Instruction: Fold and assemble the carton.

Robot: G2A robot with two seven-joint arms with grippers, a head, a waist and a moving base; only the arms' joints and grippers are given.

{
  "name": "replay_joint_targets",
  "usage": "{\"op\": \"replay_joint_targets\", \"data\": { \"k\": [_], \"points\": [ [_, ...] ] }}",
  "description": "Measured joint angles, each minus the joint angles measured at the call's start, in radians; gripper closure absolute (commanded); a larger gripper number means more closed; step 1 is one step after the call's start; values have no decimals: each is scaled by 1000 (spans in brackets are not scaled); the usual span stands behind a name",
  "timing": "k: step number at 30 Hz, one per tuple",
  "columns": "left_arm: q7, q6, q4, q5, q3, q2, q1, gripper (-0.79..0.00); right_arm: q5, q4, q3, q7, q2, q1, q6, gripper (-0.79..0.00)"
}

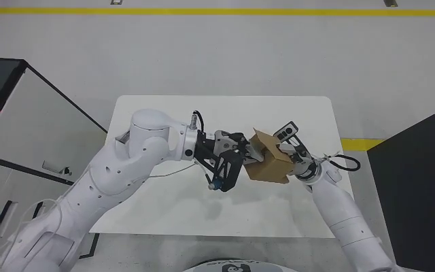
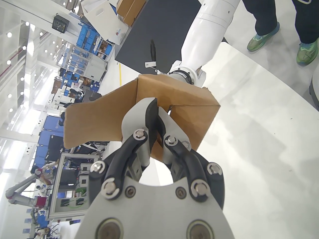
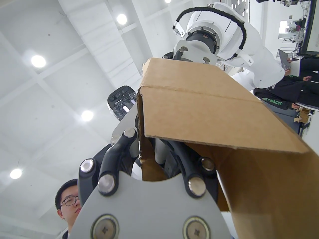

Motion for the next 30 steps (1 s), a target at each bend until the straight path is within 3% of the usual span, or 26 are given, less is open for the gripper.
{"op": "replay_joint_targets", "data": {
  "k": [30],
  "points": [
    [-5,13,8,-17,-1,5,-4,0,8,12,6,0,2,-2,-4,0]
  ]
}}
